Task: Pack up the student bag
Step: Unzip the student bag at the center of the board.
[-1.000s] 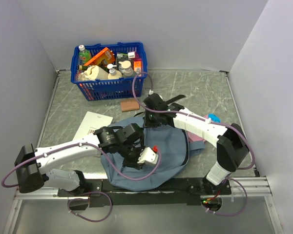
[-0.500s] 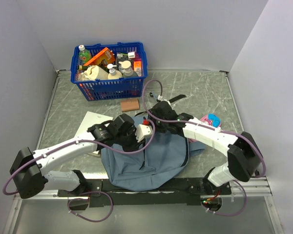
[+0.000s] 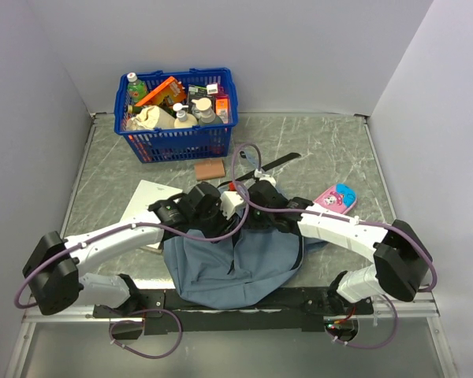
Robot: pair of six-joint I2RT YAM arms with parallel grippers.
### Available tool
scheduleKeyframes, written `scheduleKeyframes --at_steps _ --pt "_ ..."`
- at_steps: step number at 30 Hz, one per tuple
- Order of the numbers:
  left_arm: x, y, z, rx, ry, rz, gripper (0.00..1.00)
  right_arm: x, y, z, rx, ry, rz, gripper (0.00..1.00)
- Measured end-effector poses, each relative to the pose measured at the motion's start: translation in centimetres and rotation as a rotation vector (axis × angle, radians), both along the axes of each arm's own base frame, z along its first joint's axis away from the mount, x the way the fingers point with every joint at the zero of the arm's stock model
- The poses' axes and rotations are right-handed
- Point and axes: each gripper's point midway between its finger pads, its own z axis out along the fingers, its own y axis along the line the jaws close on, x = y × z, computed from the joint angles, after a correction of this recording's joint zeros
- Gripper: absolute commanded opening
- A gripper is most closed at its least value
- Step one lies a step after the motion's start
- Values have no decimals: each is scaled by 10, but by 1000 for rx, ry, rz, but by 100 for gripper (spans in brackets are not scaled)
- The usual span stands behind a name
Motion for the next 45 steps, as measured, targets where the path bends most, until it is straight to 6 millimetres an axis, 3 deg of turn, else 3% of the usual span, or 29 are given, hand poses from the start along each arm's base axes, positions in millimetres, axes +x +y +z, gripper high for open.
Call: scheduleKeyframes --at_steps 4,11,12,13,20,29,37,40,43,44,45 --pt "2 -1 -10 20 17 20 44 -4 -9 -12 -25 17 -23 34" --pt "13 -9 -23 59 -36 60 46 -5 -13 -11 -20 4 -43 30" --pt "15 -11 -25 67 -43 68 66 -5 -13 -12 -18 5 -46 29" --pt "16 -12 -28 74 -46 75 72 -6 -14 -13 -17 6 -48 28" --pt "25 -19 -42 122 -90 119 72 -9 -17 -20 -8 11 -60 25" --pt "51 -16 -33 158 -271 166 64 -11 -15 -22 48 5 -78 25" --pt "45 -7 -55 223 -332 86 65 -20 -15 -35 102 50 -79 24" --pt "45 -8 -58 229 -326 71 54 -18 -16 -32 116 53 -90 24" --pt "48 -10 -59 225 -312 61 31 -18 -18 -33 120 58 -96 23" --pt "50 -10 -59 226 -310 53 15 -18 -19 -33 122 59 -98 22" --pt "51 -9 -59 224 -306 55 6 -18 -19 -32 125 60 -99 22"
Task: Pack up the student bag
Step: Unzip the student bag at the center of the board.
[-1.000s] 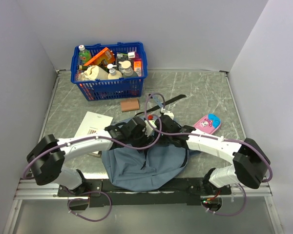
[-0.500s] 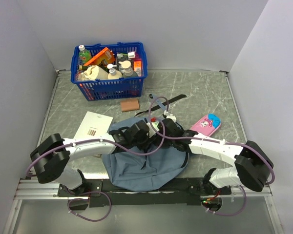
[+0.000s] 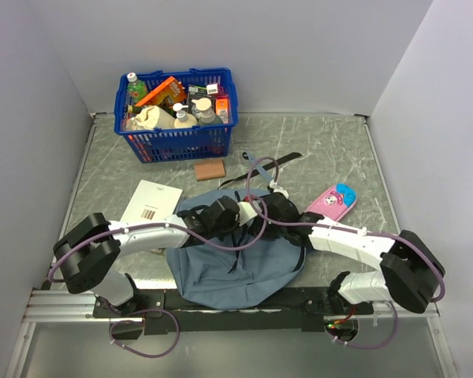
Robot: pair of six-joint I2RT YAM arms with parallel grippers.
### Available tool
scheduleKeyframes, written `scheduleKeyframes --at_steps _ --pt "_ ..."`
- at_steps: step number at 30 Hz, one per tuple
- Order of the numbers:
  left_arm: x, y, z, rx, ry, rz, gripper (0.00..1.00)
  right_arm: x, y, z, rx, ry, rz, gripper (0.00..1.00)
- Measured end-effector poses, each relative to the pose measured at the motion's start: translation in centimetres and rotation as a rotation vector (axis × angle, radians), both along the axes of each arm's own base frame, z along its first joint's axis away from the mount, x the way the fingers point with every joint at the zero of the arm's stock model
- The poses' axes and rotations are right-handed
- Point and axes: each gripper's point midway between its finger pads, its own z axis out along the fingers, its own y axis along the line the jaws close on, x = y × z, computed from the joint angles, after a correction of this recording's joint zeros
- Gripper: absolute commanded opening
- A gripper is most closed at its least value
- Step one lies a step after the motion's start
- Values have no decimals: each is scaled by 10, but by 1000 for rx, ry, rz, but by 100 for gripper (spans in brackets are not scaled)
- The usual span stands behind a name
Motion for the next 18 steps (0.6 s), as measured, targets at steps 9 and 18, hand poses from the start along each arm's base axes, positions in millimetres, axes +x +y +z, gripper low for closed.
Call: scheduleKeyframes --at_steps 9,18 --pt "4 8 15 16 75 -58 1 -1 -2 21 58 -46 -2 20" --pt "-12 -7 116 -89 70 -222 1 -1 -2 30 73 -69 7 19"
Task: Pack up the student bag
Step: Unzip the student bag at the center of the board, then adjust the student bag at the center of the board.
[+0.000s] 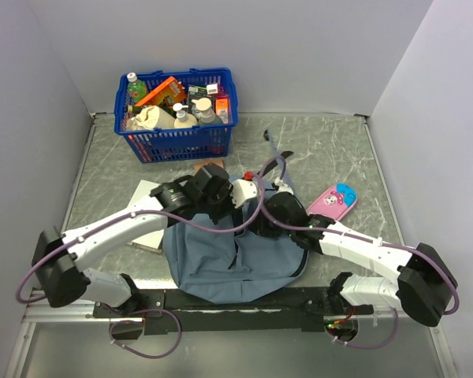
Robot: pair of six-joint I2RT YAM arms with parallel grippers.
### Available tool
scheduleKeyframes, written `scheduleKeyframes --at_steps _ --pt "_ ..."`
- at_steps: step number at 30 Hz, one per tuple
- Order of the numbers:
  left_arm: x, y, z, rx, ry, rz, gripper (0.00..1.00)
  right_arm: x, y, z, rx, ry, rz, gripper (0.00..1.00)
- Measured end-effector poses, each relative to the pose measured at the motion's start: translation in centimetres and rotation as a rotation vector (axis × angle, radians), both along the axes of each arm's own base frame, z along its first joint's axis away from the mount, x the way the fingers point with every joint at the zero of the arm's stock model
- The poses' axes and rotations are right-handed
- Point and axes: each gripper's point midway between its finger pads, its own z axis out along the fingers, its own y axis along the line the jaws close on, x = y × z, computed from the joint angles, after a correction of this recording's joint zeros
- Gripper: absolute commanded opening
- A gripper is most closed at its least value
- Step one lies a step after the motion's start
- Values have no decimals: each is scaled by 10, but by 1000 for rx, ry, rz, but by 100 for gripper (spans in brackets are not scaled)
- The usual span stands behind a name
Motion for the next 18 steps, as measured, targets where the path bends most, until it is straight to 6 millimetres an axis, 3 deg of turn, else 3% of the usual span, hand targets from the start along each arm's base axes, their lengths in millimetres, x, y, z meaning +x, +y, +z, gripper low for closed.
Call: scheduleKeyframes --at_steps 7,12,14,18 --pt "-9 3 56 -30 -14 -79 1 -5 10 14 49 -13 36 19" --pt "9 15 93 -37 -89 -77 1 -20 44 29 94 -17 121 18" --pt "17 28 92 -16 -105 -63 1 -26 61 32 104 -15 160 18" --pt "30 61 64 53 -107 -25 4 -44 91 34 128 7 237 18"
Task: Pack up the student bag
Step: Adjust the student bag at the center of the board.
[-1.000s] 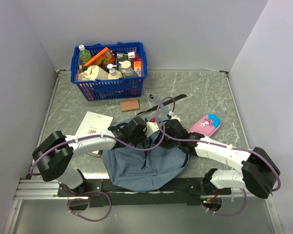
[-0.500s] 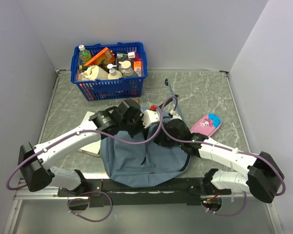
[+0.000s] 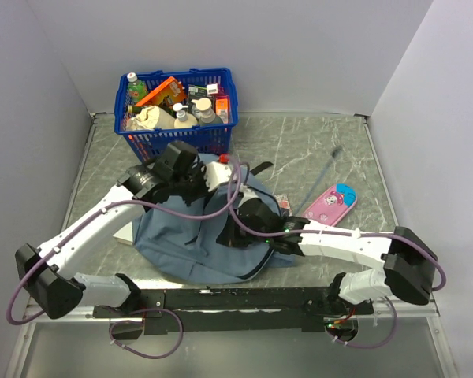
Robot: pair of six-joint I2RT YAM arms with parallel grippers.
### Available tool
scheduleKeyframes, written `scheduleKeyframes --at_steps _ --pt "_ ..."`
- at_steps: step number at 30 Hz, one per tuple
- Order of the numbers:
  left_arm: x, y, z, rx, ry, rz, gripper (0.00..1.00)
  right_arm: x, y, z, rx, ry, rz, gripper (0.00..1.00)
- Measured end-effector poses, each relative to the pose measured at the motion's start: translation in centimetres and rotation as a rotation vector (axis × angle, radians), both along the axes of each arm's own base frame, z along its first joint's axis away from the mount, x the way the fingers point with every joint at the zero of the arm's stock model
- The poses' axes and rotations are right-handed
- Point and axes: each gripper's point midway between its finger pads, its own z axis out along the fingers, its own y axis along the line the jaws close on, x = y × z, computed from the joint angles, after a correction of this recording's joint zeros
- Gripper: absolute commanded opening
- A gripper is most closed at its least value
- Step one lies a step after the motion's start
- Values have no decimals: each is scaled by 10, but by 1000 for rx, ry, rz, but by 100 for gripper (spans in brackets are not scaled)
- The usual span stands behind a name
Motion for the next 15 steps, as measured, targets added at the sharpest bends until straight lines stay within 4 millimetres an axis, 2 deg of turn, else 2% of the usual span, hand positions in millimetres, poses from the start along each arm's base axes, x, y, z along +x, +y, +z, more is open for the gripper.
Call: scheduleKeyframes --at_steps 1,4,5,6,10,11,13,15 --pt "2 7 -12 18 6 10 13 -4 5 -1 2 9 16 18" --pt "-2 21 -48 77 51 14 32 -10 12 -4 9 31 31 18" --pt "-3 22 -57 81 64 17 33 -11 12 -6 7 42 27 18" --pt "-3 22 -60 82 67 16 33 -11 11 -6 6 47 24 18" --pt "6 17 -59 15 63 75 36 -9 8 -8 -6 47 -1 36" --pt "8 16 -58 -6 62 97 38 -7 5 -6 -7 39 -12 36" --pt "12 15 -54 -65 56 162 47 -2 -2 1 0 19 -40 37" --pt "11 16 -52 -120 57 220 49 5 -12 13 25 -9 -77 38"
